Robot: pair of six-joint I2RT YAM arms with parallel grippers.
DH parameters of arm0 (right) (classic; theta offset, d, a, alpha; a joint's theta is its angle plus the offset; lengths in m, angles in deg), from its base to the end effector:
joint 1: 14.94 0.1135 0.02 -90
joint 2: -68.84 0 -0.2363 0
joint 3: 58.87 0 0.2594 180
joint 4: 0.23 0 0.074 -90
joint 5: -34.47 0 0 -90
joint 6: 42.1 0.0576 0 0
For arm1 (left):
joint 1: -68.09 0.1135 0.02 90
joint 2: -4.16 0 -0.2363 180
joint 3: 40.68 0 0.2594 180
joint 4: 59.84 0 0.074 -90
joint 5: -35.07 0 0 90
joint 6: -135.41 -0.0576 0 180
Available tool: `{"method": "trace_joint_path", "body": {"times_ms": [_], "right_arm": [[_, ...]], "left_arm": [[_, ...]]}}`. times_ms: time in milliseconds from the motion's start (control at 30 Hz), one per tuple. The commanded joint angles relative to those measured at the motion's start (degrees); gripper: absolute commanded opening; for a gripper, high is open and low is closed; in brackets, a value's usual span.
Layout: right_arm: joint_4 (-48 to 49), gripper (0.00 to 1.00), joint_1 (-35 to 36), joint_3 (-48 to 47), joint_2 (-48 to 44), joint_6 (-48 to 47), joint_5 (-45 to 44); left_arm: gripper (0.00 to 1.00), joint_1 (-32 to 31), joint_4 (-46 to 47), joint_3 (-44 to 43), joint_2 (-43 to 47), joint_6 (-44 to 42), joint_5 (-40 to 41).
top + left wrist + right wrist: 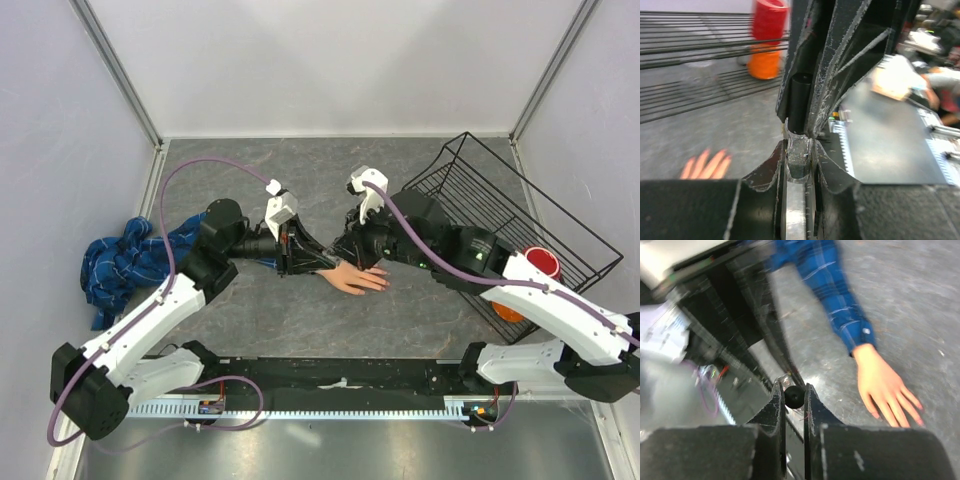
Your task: Paint the nails
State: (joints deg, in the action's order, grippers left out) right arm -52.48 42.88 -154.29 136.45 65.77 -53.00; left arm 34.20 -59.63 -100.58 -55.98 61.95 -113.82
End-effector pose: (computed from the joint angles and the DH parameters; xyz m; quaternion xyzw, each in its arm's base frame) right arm 0.1465 0.2377 0.3986 -0.2984 0.7859 0.3467 0.4160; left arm 0.1929 -0.1890 0.3173 0.4364 0.5565 -0.5768 0.4088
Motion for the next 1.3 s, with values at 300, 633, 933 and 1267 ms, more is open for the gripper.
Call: {"method": "trace_joint_path", "body": {"times_ms": [300,633,933,1267], "right_arm": [[0.29,0.00,26.55,-10.50,13.42,24.59,-59.66],[4.42,0.51,24.97,-3.04,0.79,13.72,-52.37],[4.33,0.61,18.39,-0.05,-8.37,-0.72,-25.60],[3.63,0.64,7.57,0.83,-6.18,-2.84,-3.06]], "left_arm": [[0.02,-0.56,-5.94,-1.55,6.00,-11.35,24.36],[0.02,-0.65,-5.24,-2.52,4.86,-9.59,17.60],[0.02,-0.65,2.05,-3.75,-0.93,-0.48,-4.01],[0.02,-0.74,11.82,-2.34,-3.05,6.84,-12.56]]}}
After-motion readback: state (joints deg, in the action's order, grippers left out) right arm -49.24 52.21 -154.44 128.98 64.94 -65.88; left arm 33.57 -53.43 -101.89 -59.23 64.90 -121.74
